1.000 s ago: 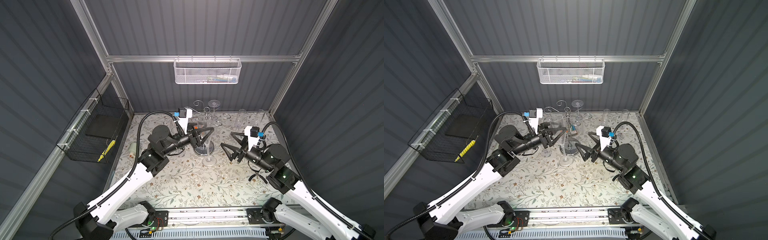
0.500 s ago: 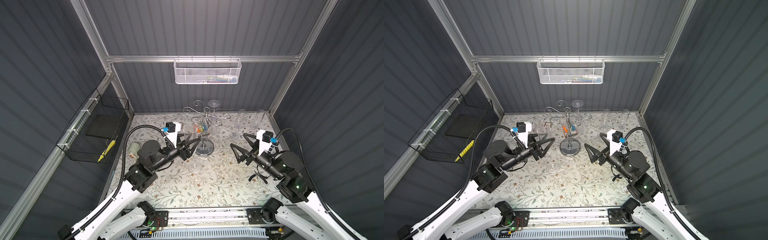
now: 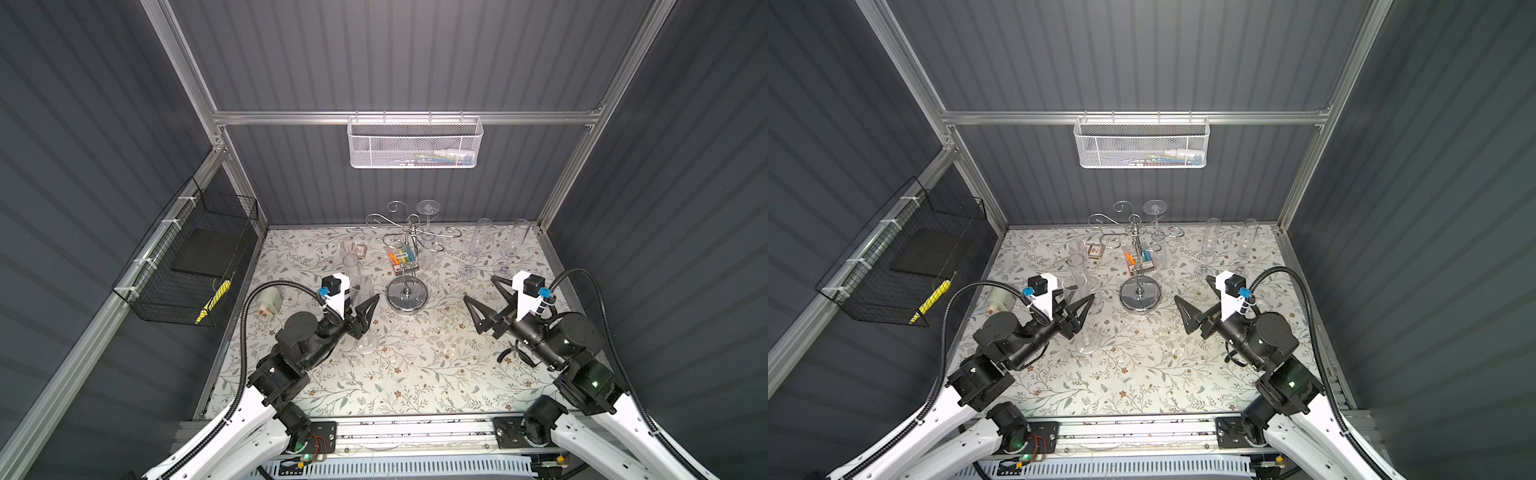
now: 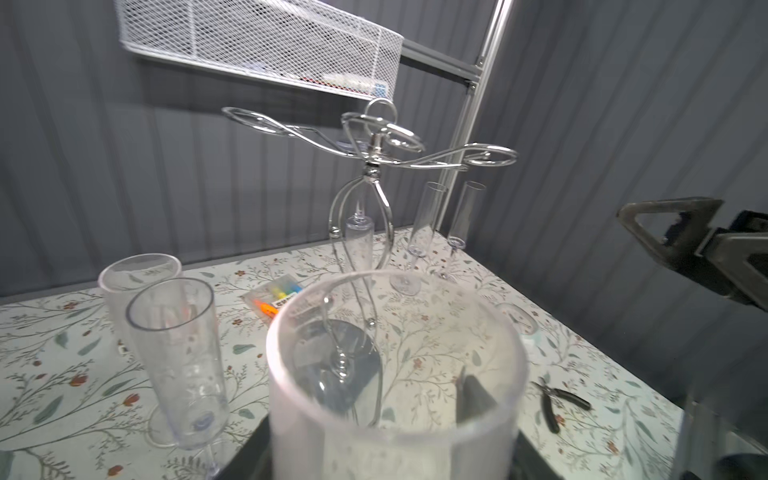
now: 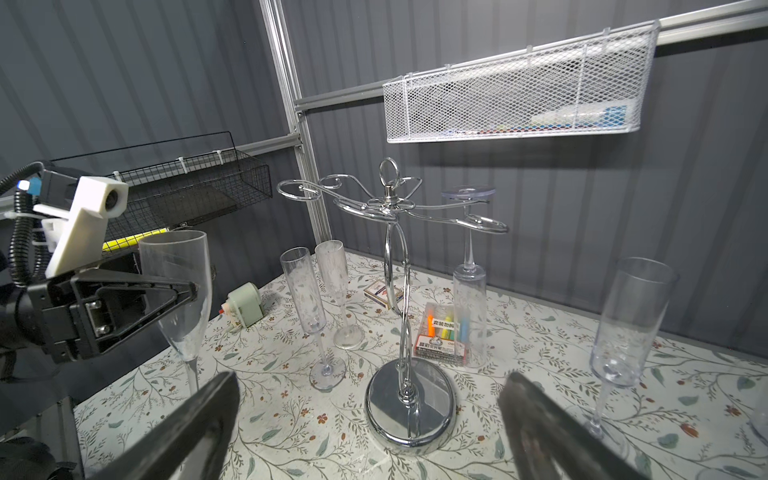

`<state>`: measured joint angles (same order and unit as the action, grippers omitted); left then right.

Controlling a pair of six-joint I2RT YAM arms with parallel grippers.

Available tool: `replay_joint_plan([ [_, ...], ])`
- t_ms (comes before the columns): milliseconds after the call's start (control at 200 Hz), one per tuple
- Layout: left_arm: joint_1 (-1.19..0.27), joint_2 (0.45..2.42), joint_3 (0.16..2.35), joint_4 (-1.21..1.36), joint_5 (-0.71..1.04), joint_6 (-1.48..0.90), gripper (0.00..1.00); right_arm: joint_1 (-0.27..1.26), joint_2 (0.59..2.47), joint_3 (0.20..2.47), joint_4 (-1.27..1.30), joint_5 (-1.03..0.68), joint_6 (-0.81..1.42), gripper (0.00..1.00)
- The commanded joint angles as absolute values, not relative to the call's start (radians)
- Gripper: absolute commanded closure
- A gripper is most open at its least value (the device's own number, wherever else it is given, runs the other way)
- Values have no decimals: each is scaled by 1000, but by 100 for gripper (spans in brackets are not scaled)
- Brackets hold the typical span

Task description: Take the wine glass off the wine glass rack

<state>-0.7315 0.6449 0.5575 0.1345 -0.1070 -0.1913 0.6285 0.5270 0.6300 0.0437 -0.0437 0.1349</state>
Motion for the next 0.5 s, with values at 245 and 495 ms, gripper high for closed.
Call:
replay_joint_plan([
  [245, -733, 737, 447, 411, -252, -38, 58, 632, 553, 616, 92, 16, 107, 1],
  [495, -733, 881, 348, 677, -284, 0, 58, 631, 605, 627, 99, 49, 96, 1],
])
